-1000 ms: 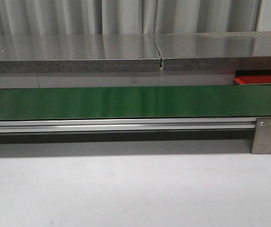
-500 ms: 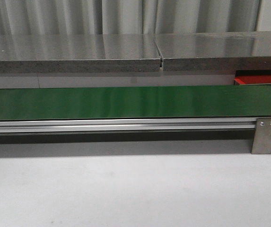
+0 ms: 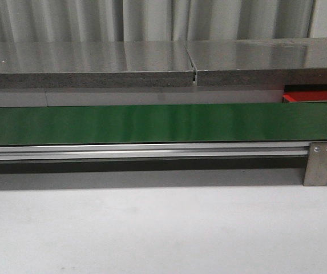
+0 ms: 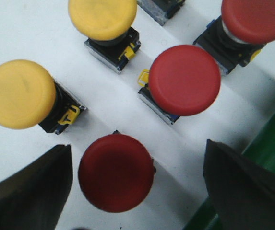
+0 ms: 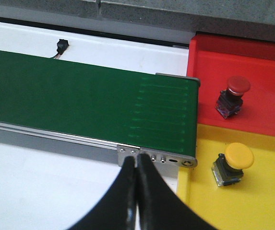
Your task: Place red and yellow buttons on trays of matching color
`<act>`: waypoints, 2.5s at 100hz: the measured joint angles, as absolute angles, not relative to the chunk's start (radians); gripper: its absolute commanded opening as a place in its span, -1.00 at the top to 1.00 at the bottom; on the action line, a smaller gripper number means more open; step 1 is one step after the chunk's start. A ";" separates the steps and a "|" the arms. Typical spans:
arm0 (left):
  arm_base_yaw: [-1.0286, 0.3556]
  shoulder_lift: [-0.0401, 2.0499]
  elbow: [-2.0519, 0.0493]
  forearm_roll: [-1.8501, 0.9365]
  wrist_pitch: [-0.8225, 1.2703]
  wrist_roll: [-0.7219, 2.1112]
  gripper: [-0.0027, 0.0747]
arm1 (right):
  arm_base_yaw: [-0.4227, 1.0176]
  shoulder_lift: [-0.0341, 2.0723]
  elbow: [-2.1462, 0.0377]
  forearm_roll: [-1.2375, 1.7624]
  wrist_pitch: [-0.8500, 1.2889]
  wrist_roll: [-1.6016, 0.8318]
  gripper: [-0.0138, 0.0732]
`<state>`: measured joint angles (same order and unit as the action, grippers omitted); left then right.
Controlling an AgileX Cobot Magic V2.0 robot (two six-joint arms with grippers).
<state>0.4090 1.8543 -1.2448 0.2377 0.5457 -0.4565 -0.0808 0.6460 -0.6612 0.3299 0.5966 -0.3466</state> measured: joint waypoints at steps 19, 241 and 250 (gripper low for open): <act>0.409 1.854 -1.245 0.262 0.544 -0.457 -0.45 | -0.081 0.646 -0.661 0.330 0.597 -0.347 0.84; 0.364 1.572 -1.247 0.292 0.611 -0.447 0.98 | -0.081 0.646 -0.661 0.330 0.597 -0.347 0.84; 0.329 1.550 -1.247 0.235 0.618 -0.384 0.98 | -0.081 0.646 -0.661 0.330 0.597 -0.347 0.84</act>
